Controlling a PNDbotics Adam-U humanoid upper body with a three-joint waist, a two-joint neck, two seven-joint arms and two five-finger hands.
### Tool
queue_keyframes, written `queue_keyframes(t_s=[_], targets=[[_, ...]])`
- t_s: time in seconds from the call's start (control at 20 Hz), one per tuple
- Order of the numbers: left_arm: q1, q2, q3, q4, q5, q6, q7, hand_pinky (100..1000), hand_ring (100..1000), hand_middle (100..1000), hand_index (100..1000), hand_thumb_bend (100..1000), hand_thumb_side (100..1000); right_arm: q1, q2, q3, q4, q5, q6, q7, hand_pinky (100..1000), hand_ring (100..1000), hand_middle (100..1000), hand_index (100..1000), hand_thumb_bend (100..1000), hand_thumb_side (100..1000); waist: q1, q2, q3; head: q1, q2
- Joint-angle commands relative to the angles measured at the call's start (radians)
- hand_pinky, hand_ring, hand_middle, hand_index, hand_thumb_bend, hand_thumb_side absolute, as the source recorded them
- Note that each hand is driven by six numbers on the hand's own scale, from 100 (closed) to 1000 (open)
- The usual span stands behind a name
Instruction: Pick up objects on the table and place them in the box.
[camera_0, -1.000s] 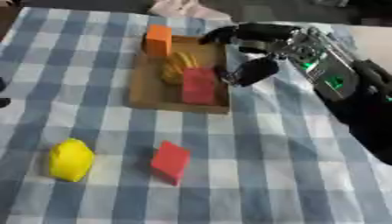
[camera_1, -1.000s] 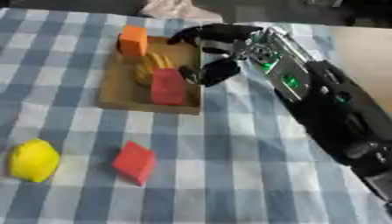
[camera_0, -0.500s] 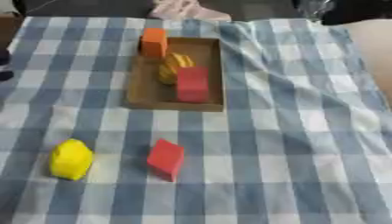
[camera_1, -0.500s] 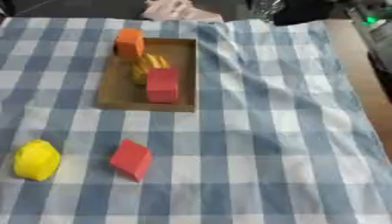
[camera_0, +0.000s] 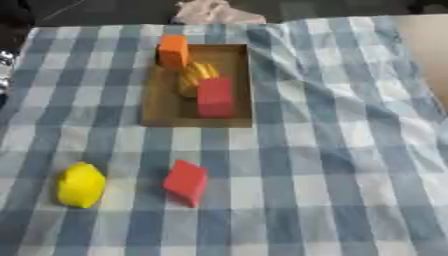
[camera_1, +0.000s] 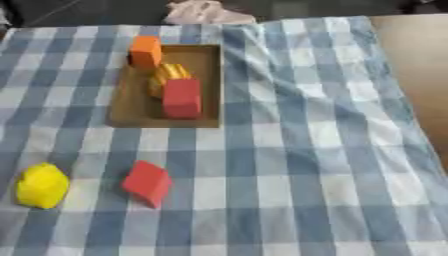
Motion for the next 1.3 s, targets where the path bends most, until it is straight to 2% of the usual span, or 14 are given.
queue_keyframes(t_s=[0.05, 0.15, 0.25, 0.55, 0.7, 0.95, 1.15, 1.3], targets=[[-0.007, 0.106, -0.036, -0.016, -0.049, 0.034, -0.047, 892, 872, 783, 907, 369, 695, 0.038, -0.05, -0.056, -0.089, -0.051, 0.035, -0.049, 846, 873, 739, 893, 100, 561, -0.001, -0.022, -0.005, 0.009, 0.0], [0.002, 0.152, -0.068, -0.016, -0.077, 0.03, -0.075, 908, 885, 796, 910, 479, 693, 0.083, -0.053, -0.073, -0.132, -0.079, 0.059, -0.077, 846, 872, 737, 892, 100, 565, -0.002, -0.022, -0.008, 0.01, -0.002], [0.011, 0.195, -0.093, -0.016, -0.103, 0.011, -0.102, 918, 893, 803, 909, 524, 699, 0.127, -0.053, -0.087, -0.149, -0.106, 0.059, -0.103, 844, 870, 735, 890, 100, 548, -0.005, -0.022, -0.006, 0.008, -0.002], [0.066, 0.316, -0.11, -0.016, -0.189, -0.066, -0.187, 947, 909, 810, 914, 604, 698, 0.258, -0.049, -0.12, -0.155, -0.13, -0.016, -0.189, 841, 860, 727, 884, 100, 531, -0.018, -0.022, 0.008, -0.006, -0.004], [0.099, 0.326, -0.1, -0.008, -0.235, -0.085, -0.234, 952, 907, 808, 916, 641, 644, 0.284, -0.045, -0.119, -0.155, -0.114, -0.031, -0.235, 841, 856, 721, 881, 100, 536, -0.021, -0.02, 0.014, -0.01, -0.002], [0.117, 0.3, -0.081, 0.042, -0.32, -0.091, -0.318, 955, 907, 809, 924, 645, 577, 0.301, -0.035, -0.097, -0.155, -0.076, -0.025, -0.32, 841, 850, 713, 876, 100, 543, -0.024, -0.018, 0.019, -0.015, -0.002], [0.113, 0.28, -0.094, 0.075, -0.348, -0.098, -0.383, 952, 905, 802, 924, 633, 547, 0.31, -0.027, -0.075, -0.155, -0.042, -0.016, -0.385, 841, 846, 708, 874, 100, 550, -0.025, -0.018, 0.019, -0.015, -0.003], [0.107, 0.275, -0.103, 0.084, -0.35, -0.1, -0.433, 947, 903, 796, 916, 588, 468, 0.318, -0.02, -0.056, -0.155, -0.017, -0.006, -0.435, 842, 844, 702, 872, 100, 571, -0.024, -0.016, 0.019, -0.015, -0.005]])
